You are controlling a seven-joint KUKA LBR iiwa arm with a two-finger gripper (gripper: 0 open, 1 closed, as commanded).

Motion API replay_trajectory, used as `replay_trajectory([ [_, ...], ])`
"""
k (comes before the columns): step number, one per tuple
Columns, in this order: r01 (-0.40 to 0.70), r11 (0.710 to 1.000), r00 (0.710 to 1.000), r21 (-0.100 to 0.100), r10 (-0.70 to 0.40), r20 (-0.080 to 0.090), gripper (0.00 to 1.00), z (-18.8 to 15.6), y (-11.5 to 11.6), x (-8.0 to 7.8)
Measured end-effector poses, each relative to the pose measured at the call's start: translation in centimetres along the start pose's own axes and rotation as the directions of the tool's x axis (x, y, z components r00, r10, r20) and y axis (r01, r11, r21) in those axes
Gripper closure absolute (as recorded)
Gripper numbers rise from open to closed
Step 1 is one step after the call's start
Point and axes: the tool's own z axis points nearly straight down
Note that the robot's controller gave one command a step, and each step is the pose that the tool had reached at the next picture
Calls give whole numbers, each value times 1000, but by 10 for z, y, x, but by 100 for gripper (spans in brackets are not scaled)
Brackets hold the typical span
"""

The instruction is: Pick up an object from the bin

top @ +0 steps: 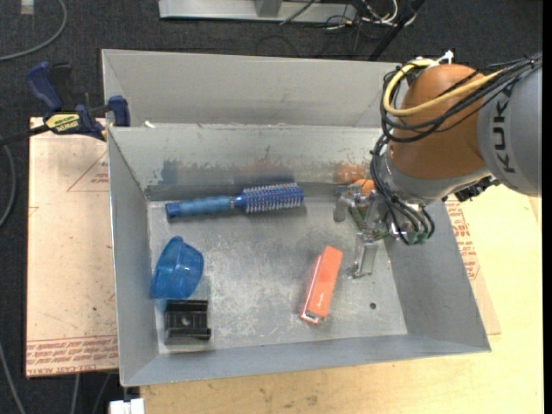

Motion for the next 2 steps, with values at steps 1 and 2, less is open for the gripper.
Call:
replay_trajectory([
  [1,1,1000,1000,1,-1,7,0,-5,0,-1],
  [2,51,999,999,1,-51,12,0,40,-5,18],
])
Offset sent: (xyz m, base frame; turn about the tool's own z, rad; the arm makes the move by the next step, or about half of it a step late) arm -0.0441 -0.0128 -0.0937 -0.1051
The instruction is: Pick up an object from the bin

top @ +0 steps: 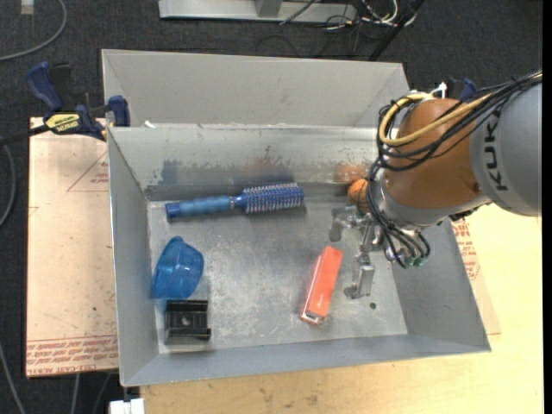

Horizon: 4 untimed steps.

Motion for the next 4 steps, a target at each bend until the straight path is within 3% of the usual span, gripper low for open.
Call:
replay_trajectory([
  [1,136,991,991,0,-136,4,0,60,-2,30],
  [2,182,983,983,3,-182,19,0,76,-2,30],
  [3,212,977,977,2,-212,7,0,46,5,29],
  [4,533,846,845,20,-534,30,100,77,34,4],
])
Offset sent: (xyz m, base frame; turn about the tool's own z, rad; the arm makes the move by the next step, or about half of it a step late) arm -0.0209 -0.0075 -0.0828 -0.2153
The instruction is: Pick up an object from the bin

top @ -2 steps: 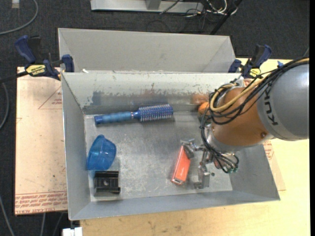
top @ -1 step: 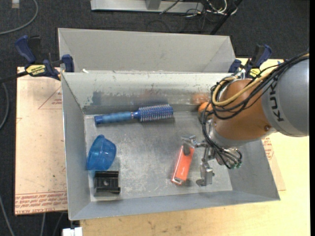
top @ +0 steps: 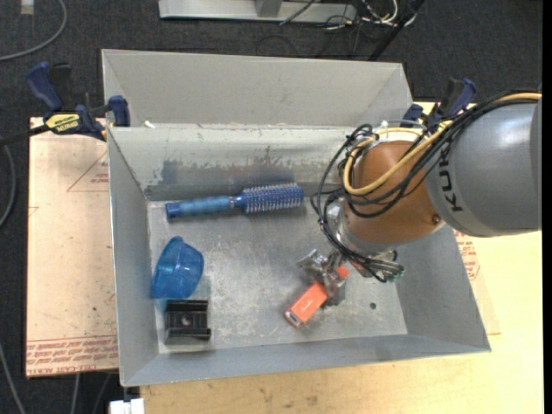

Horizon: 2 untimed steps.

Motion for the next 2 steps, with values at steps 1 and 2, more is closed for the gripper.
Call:
replay_trajectory([
  [1,0,1000,1000,0,0,0,100,0,0,0],
  [2,24,1000,1000,-12,-24,-13,100,-36,8,9],
])
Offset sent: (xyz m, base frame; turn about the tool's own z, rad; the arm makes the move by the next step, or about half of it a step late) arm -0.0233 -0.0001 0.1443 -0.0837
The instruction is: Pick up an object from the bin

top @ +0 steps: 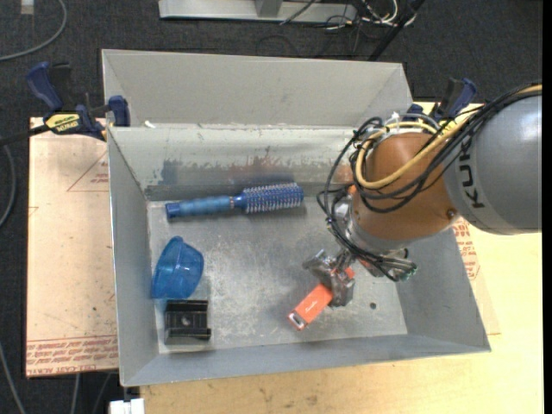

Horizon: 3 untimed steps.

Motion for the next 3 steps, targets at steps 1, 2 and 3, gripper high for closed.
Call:
replay_trajectory([
  [1,25,1000,1000,6,-25,8,100,-61,-3,-3],
  [2,71,997,997,1,-71,3,100,-121,-8,4],
  [3,69,998,998,12,-69,14,100,-145,-11,-2],
])
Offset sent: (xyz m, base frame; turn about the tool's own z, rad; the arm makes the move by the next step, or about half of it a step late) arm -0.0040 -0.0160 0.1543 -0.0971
